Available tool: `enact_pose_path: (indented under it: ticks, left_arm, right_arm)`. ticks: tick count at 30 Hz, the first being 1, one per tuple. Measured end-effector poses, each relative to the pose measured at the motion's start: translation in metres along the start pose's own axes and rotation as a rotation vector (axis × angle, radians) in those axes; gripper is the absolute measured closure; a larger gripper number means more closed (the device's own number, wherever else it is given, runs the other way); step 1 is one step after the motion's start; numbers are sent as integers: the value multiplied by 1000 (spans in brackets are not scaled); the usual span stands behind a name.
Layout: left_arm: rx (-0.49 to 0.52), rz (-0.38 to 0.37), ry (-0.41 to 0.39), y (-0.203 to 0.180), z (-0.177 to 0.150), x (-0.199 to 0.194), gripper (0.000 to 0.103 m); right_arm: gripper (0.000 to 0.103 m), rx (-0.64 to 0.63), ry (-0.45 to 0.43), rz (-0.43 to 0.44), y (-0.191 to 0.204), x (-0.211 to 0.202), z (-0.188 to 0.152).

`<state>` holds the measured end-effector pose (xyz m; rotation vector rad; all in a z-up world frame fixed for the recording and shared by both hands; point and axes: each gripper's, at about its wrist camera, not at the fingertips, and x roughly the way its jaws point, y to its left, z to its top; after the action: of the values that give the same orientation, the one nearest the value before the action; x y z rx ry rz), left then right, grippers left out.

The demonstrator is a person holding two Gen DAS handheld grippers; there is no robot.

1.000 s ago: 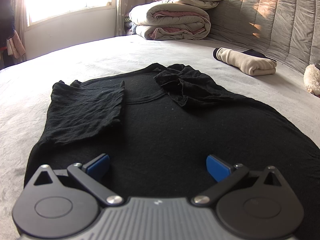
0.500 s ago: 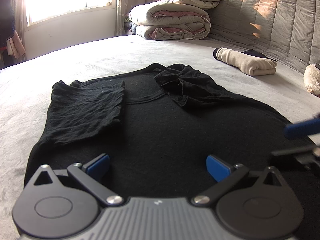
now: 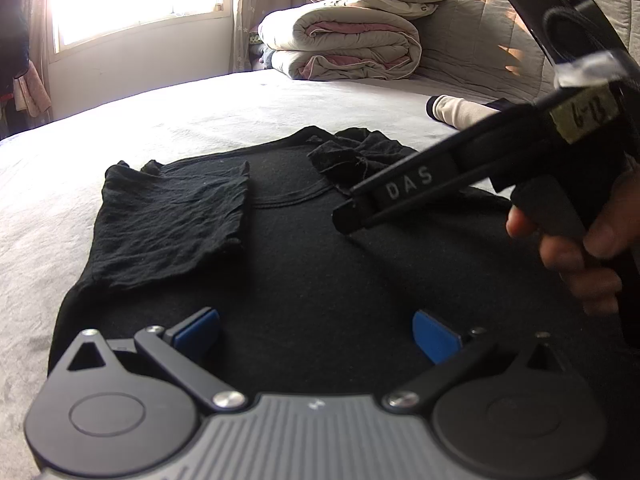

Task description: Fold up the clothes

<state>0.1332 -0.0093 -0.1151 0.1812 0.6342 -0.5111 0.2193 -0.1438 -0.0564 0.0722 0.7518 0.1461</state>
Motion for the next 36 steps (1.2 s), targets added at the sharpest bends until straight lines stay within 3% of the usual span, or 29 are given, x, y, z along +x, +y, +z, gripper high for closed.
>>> enact_pose_path:
  ticks: [9, 14, 23, 36]
  left_arm:
    - [0, 0, 0, 0, 0, 0, 0]
    - [0, 0, 0, 0, 0, 0, 0]
    - [1, -1, 0, 0, 0, 0, 0]
    - [1, -1, 0, 0, 0, 0, 0]
  right_arm:
    - [38, -8, 20, 47, 0, -26, -25]
    - [32, -23, 17, 44, 3, -34, -37]
    - [24, -26, 16, 44, 6, -33, -40]
    - [23, -41, 7, 10, 11, -47, -47]
